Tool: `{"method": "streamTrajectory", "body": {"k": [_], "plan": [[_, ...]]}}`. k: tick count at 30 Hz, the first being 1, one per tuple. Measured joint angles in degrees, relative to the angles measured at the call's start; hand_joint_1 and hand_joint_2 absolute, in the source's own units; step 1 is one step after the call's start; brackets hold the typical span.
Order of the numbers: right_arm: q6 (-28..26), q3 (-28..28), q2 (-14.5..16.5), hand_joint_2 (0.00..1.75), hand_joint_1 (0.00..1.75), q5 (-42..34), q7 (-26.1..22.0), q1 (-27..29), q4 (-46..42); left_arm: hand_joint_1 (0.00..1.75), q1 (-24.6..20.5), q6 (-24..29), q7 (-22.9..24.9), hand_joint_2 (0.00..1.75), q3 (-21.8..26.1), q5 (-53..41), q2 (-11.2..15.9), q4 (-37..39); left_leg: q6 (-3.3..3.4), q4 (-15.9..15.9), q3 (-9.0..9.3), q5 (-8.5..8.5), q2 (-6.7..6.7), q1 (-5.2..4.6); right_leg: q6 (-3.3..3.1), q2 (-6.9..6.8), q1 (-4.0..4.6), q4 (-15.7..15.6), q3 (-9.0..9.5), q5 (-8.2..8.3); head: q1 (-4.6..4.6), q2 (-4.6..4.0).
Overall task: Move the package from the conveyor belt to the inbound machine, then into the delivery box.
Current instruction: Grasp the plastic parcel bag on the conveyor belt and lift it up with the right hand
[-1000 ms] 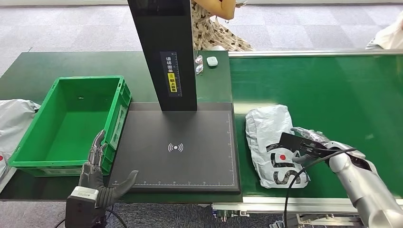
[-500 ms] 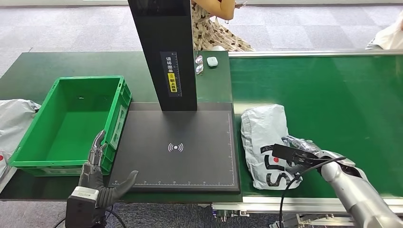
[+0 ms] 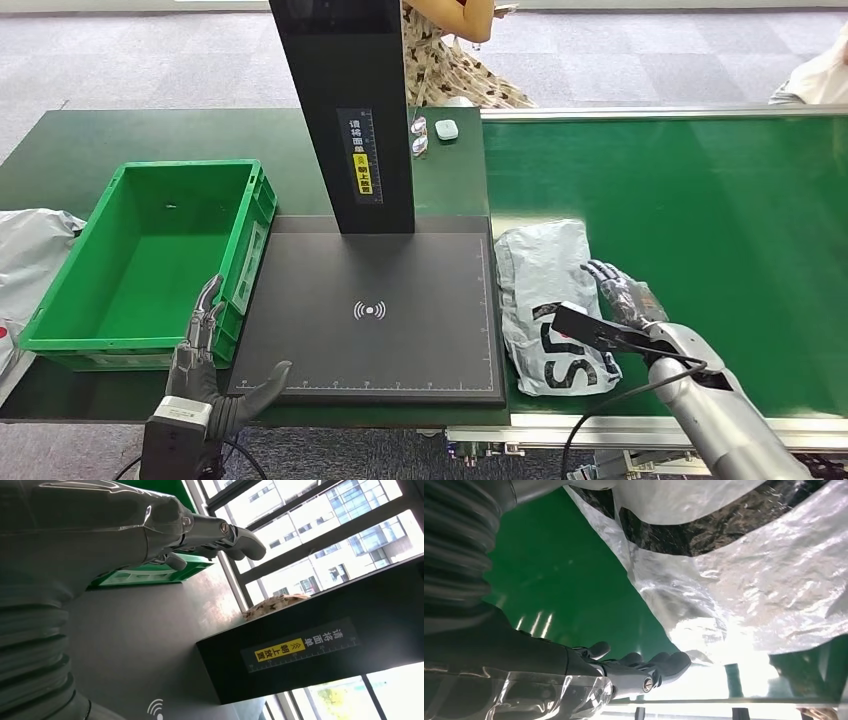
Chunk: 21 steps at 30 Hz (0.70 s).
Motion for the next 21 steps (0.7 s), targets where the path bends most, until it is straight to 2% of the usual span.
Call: {"method": "streamTrajectory", "body": {"k": [7,14,21], "plan": [[-0.5,-0.4,1.3,1.75,0.00,1.2,-0.4,0.2,-0.7,0.00,0.0,0.0,0.0,1.75,0.0,-0.1,0.0,0.1,0.00,0.0,0.00,0.00,0.00,0.00,0.00,0.00,0.00,0.0,0.00,0.00,0.01,0.00],[8.9,0.2,3.9,1.75,0.00,-2.1,-4.1,-0.1,0.7,0.00,-0.1,-0.4,0.0,1.75,0.0,0.0,0.0,0.7,0.00,0.0,0.01,0.00,0.02,0.01,-0.01,0.03,0.02,0.0,0.00,-0.01,0.00,0.00],[18.1,4.0,6.7,1.75,0.00,-6.5,-7.3,-3.7,7.6,0.00,-0.3,-0.4,0.2,1.75,0.0,0.9,0.1,1.6,-0.01,0.0,0.10,0.00,0.15,0.04,-0.04,0.15,0.05,0.0,0.02,0.00,-0.01,0.00]]}}
